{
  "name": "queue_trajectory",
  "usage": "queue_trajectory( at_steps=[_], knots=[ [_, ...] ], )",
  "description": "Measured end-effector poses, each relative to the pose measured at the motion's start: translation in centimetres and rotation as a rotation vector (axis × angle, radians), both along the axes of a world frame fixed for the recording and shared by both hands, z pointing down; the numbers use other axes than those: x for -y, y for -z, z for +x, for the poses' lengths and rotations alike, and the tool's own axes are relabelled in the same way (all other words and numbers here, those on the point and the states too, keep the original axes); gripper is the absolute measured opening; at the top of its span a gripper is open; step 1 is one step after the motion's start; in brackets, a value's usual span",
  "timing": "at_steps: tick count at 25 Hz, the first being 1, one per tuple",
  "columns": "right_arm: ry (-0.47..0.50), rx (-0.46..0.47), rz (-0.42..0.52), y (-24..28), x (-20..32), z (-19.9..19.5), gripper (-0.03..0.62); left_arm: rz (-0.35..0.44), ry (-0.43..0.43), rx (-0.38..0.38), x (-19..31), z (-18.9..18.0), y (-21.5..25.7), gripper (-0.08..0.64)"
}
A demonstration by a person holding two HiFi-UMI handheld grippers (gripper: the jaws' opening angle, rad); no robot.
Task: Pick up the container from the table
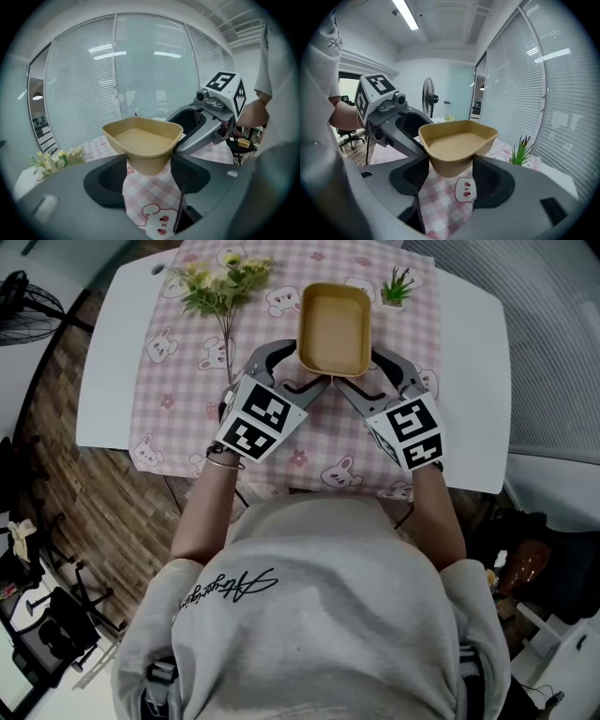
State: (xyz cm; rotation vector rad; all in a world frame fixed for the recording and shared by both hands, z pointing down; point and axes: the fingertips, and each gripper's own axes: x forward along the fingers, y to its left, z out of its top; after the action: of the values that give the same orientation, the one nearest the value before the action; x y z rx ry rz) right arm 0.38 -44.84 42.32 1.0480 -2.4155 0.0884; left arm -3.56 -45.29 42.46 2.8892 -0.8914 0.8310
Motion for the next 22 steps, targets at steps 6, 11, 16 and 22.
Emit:
queue_trajectory(
  at_steps=[6, 11, 16, 22],
  knots=[
    [0.008, 0.003, 0.022, 0.9, -0.9, -0.6, 0.290, 0.026, 0.009, -0.002, -1.0, -0.6, 0.9, 0.288],
    [0.008, 0.001, 0.035, 1.8, -2.1, -1.2, 0.290, 0.037, 0.010, -0.011, -2.1, -1.2, 1.8, 0.288],
    [0.000, 0.008, 0.046, 2.6, -3.4, -1.6, 0.288, 0.050, 0.003, -0.014, -3.4, -1.7, 2.6, 0.288],
    [-0.008, 0.012, 0.056, 3.3, -5.4, -2.1, 0.288, 0.063, -0.006, -0.013, -5.3, -2.1, 3.4, 0.287]
  ],
)
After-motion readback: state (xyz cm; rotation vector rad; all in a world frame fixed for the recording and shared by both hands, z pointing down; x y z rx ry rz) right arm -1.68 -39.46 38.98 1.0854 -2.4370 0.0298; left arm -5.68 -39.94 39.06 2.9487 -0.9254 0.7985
